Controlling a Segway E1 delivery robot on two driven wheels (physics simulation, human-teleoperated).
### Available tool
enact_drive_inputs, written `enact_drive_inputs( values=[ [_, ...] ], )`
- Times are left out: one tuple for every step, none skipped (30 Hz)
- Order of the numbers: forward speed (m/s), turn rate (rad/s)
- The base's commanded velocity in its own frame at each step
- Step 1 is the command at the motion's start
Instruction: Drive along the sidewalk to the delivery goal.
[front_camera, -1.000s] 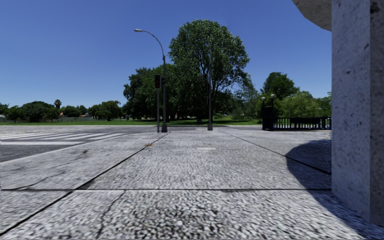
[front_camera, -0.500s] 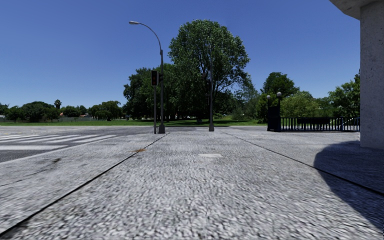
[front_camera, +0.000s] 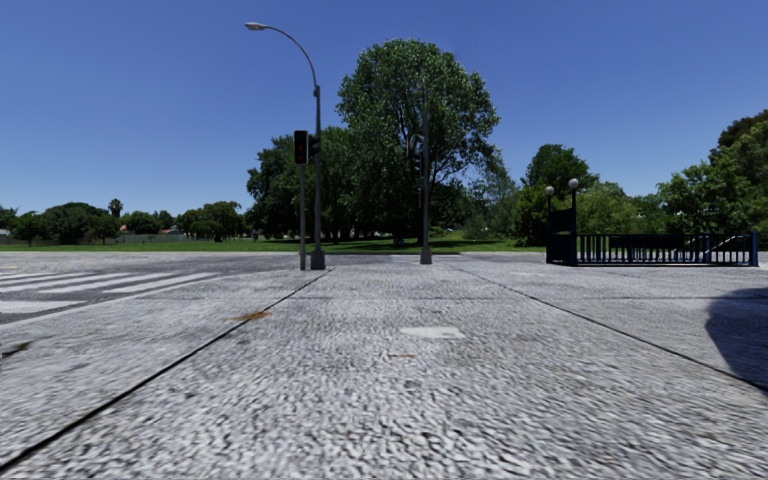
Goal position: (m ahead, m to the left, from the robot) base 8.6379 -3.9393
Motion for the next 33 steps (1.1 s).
enact_drive_inputs(
  values=[
    [2.0,0.0],
    [2.0,0.0],
    [2.0,0.0],
    [2.0,0.0],
    [2.0,0.0],
    [2.0,0.0],
    [2.0,0.0],
    [2.0,0.0],
    [2.0,0.0],
    [2.0,0.0],
    [2.0,0.0],
    [2.0,0.0],
    [2.0,0.0],
    [2.0,0.0],
    [2.0,0.0],
    [2.0,0.0],
    [2.0,0.0],
    [2.0,0.0],
    [2.0,0.0],
    [2.0,0.0],
    [2.0,0.0],
    [2.0,0.0],
    [2.0,0.0],
    [2.0,0.0],
    [2.0,0.0],
    [2.0,0.0],
    [2.0,0.0],
    [2.0,0.0],
    [2.0,0.0],
    [2.0,0.0],
    [2.0,0.0],
    [2.0,0.0],
    [2.0,0.0]
  ],
)
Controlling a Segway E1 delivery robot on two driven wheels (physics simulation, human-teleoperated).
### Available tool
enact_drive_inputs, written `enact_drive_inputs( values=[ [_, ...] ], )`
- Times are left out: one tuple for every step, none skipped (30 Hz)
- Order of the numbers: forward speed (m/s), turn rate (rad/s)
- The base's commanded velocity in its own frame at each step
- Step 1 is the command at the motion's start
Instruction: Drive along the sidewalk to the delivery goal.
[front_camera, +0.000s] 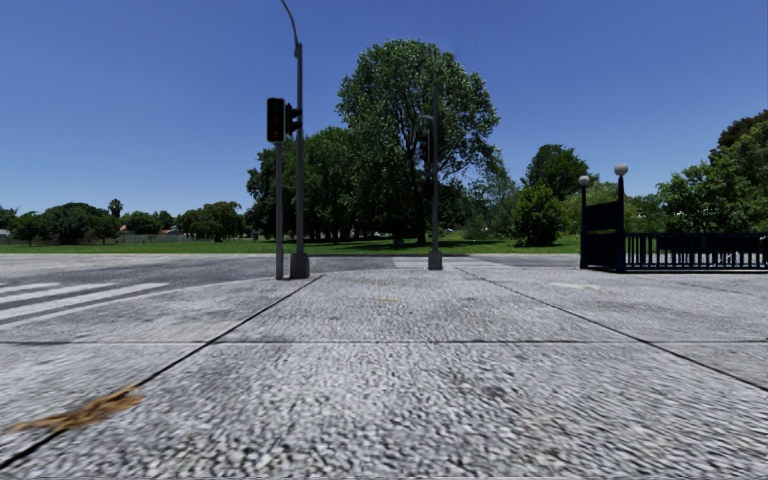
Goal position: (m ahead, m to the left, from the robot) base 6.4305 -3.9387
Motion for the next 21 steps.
enact_drive_inputs(
  values=[
    [2.0,0.0],
    [2.0,0.0],
    [2.0,0.0],
    [2.0,0.0],
    [2.0,0.0],
    [2.0,0.0],
    [2.0,0.0],
    [2.0,0.0],
    [2.0,0.0],
    [2.0,0.0],
    [2.0,0.0],
    [2.0,0.0],
    [2.0,-0.29],
    [2.0,-0.39],
    [2.0,-0.49],
    [2.0,-0.66],
    [2.0,-0.66],
    [2.0,-0.79],
    [2.0,-0.86],
    [2.0,-0.88],
    [2.0,-0.89]
  ],
)
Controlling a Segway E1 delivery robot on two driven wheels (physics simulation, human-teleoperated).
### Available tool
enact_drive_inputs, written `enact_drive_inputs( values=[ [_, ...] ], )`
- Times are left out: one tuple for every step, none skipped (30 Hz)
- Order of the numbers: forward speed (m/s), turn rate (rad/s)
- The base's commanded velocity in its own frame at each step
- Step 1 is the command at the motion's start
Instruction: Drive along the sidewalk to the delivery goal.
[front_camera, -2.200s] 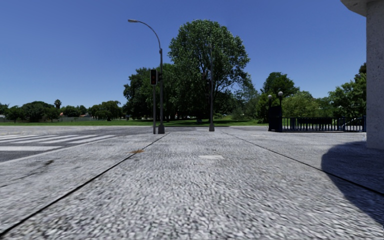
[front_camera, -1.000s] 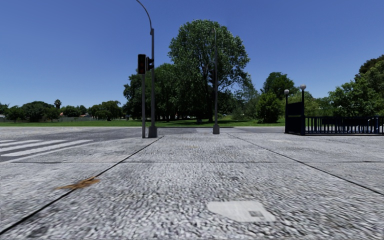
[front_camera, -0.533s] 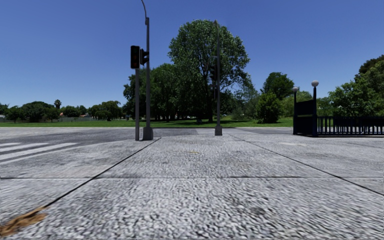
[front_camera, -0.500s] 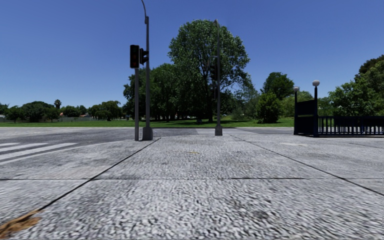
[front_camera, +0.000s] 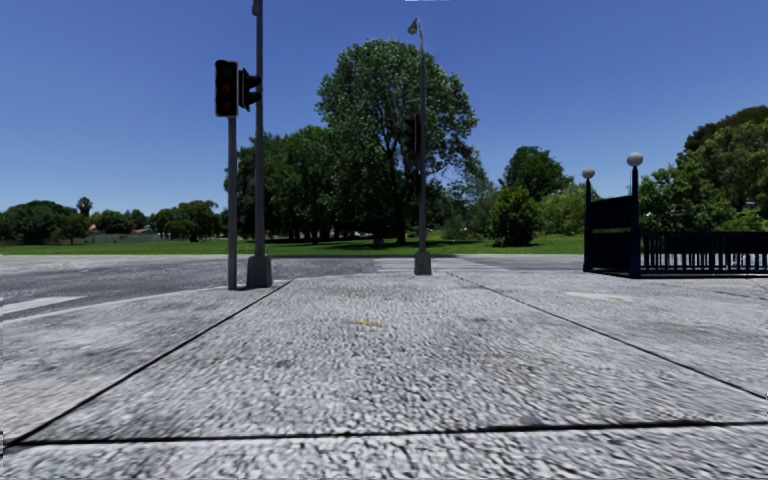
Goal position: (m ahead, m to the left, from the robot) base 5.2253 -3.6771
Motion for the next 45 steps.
enact_drive_inputs(
  values=[
    [2.0,-0.89],
    [2.0,-0.89],
    [2.0,-0.89],
    [2.0,-0.89],
    [2.0,-0.89],
    [2.0,-0.89],
    [2.0,-0.89],
    [2.0,-0.89],
    [2.0,-0.89],
    [2.0,-0.89],
    [2.0,-0.89],
    [2.0,-0.89],
    [2.0,-0.89],
    [2.0,-0.89],
    [2.0,-0.89],
    [2.0,-0.89],
    [2.0,-0.89],
    [2.0,-0.89],
    [2.0,-0.89],
    [2.0,-0.89],
    [2.0,-0.89],
    [2.0,-0.89],
    [2.0,-0.89],
    [2.0,-0.89],
    [2.0,-0.89],
    [2.0,-0.89],
    [2.0,-0.89],
    [2.0,-0.89],
    [2.0,-0.89],
    [2.0,-0.89],
    [2.0,-0.89],
    [2.0,-0.89],
    [2.0,-0.89],
    [2.0,-0.89],
    [2.0,-0.89],
    [2.0,-0.89],
    [2.0,-0.89],
    [2.0,-0.83],
    [2.0,-0.35],
    [2.0,-0.15],
    [2.0,-0.06],
    [2.0,-0.06],
    [2.0,-0.02],
    [2.0,0.0],
    [2.0,0.0]
  ],
)
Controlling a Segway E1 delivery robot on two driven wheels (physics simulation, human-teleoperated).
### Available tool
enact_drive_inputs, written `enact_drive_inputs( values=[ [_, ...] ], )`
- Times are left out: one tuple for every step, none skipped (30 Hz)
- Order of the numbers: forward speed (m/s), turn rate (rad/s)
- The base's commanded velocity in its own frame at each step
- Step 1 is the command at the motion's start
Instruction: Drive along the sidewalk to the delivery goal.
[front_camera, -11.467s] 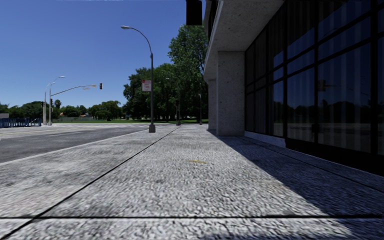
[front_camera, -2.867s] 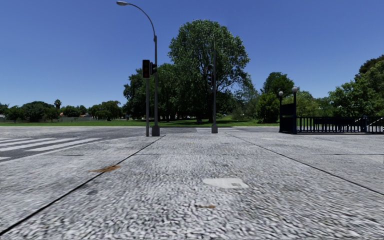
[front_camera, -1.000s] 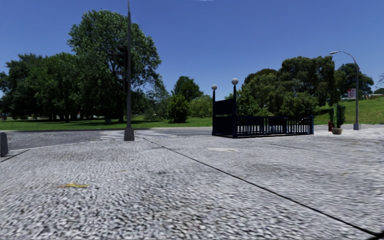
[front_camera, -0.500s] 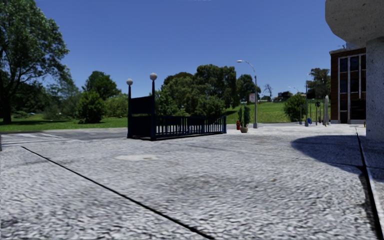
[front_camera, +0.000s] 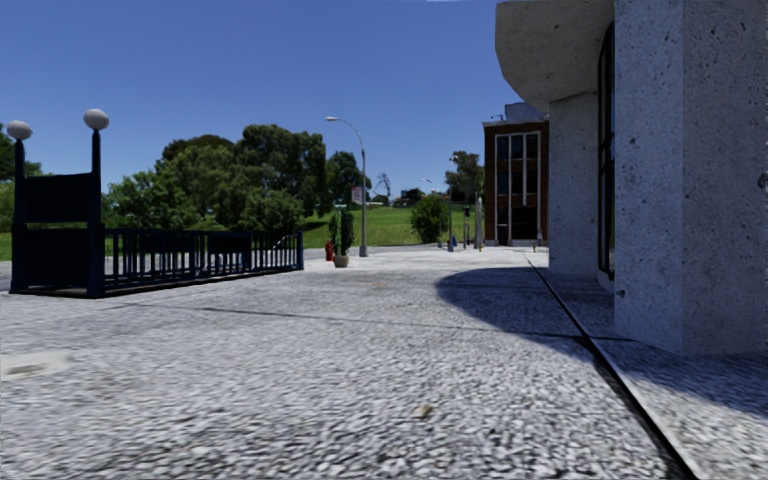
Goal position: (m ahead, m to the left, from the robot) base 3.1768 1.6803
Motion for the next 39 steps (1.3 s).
enact_drive_inputs(
  values=[
    [2.0,0.0],
    [2.0,0.0],
    [2.0,0.0],
    [2.0,0.0],
    [2.0,0.0],
    [2.0,0.0],
    [2.0,0.0],
    [2.0,0.0],
    [2.0,0.0],
    [2.0,0.0],
    [2.0,0.0],
    [2.0,0.0],
    [2.0,0.0],
    [2.0,0.0],
    [2.0,0.0],
    [2.0,0.0],
    [2.0,0.0],
    [2.0,0.0],
    [2.0,0.0],
    [2.0,0.0],
    [2.0,0.0],
    [2.0,0.0],
    [2.0,0.0],
    [2.0,0.0],
    [2.0,0.0],
    [2.0,0.0],
    [2.0,0.0],
    [2.0,0.0],
    [2.0,0.0],
    [2.0,0.0],
    [2.0,0.0],
    [2.0,0.0],
    [2.0,0.0],
    [2.0,0.0],
    [2.0,0.0],
    [2.0,0.0],
    [2.0,0.0],
    [2.0,0.0],
    [2.0,0.0]
  ],
)
